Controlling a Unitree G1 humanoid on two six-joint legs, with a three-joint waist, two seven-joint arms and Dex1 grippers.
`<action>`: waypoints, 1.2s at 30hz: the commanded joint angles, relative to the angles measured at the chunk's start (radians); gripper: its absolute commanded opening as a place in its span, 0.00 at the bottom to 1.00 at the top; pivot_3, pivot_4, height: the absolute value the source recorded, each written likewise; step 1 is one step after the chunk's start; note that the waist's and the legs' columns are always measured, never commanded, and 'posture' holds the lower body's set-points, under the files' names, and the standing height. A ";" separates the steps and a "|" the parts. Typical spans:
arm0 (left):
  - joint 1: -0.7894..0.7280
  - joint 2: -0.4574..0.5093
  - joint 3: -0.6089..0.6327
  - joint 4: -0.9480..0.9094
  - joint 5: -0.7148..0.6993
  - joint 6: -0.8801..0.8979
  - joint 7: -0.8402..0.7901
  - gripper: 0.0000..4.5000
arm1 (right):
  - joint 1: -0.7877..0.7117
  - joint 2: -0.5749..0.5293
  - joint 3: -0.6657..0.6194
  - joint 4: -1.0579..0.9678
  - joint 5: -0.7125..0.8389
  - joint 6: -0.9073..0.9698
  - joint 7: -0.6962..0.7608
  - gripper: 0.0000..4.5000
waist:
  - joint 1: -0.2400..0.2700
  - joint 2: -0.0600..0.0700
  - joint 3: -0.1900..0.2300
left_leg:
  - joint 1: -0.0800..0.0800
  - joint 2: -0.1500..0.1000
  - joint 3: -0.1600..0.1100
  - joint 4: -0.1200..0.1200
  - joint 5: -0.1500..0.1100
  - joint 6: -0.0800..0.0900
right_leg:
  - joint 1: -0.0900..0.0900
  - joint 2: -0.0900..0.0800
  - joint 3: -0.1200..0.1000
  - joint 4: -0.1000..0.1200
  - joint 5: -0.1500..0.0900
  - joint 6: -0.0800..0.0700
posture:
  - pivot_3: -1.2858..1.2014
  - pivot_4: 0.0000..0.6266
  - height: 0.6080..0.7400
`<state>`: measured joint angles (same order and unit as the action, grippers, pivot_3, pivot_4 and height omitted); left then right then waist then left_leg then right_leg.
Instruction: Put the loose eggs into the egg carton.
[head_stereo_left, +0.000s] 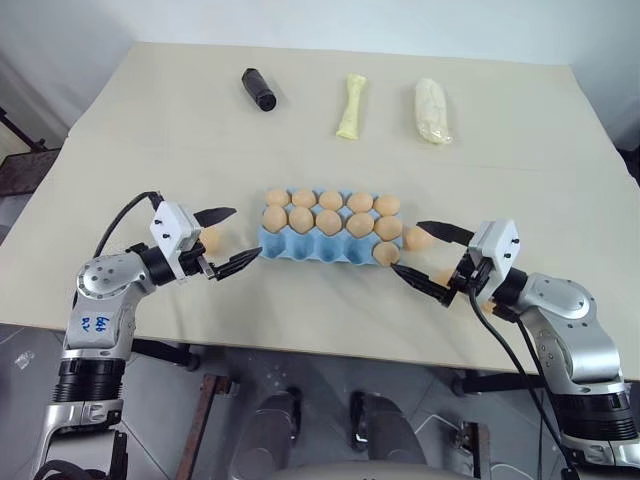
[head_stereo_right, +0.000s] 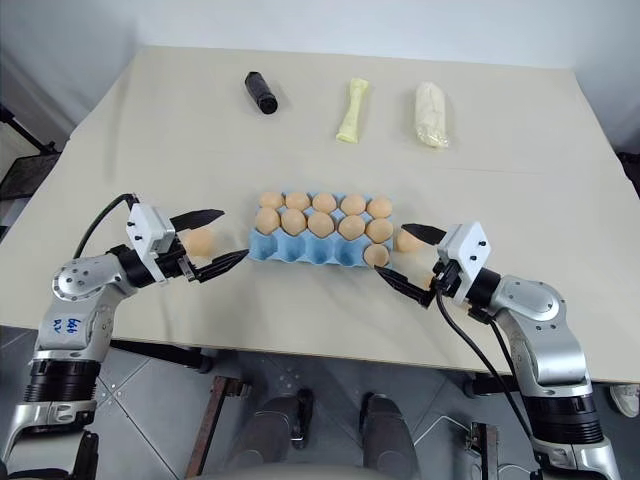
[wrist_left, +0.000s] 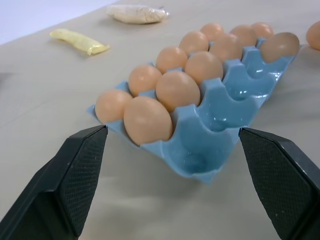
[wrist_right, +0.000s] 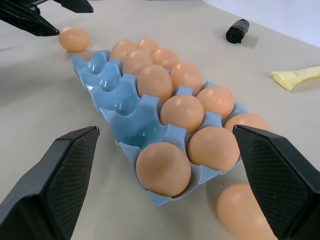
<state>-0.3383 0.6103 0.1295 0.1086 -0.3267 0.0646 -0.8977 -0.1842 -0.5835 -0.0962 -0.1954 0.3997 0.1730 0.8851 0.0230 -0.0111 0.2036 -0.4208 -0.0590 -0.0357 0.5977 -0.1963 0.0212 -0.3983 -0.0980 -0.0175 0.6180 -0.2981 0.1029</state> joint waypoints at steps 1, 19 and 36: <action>-0.001 0.011 -0.001 -0.001 0.001 0.023 -0.003 0.99 | 0.006 -0.001 -0.039 -0.034 0.007 -0.032 -0.021 1.00 | 0.001 0.000 0.000 | 0.000 0.000 0.000 0.000 0.000 0.000 | 0.000 0.000 0.000 0.000 0.000 0.000 | 0.52 0.24 1.00; -0.134 -0.158 -0.253 0.073 0.041 -0.077 -0.221 0.99 | 0.626 0.104 -0.493 -0.193 -0.019 -0.151 -0.202 1.00 | 0.023 0.001 -0.002 | 0.001 0.000 0.002 0.000 -0.001 0.000 | 0.002 0.001 0.001 -0.002 0.000 0.000 | 0.52 0.24 1.00; -0.103 -0.146 -0.261 0.064 0.054 -0.110 -0.242 0.99 | 0.404 -0.095 -0.371 0.127 0.011 -0.090 -0.013 1.00 | -0.011 0.003 -0.003 | 0.001 0.015 0.023 0.003 0.002 0.005 | 0.006 0.005 0.007 -0.017 0.006 -0.012 | 0.52 0.24 1.00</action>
<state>-0.4467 0.4535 -0.1544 0.2075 -0.2688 -0.0345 -1.1466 0.2269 -0.6628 -0.4706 -0.0866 0.4054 0.0893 0.8492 0.0125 -0.0081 0.2006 -0.4202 -0.0436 -0.0132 0.6009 -0.1940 0.0261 -0.3926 -0.0927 -0.0107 0.6016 -0.2870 0.1000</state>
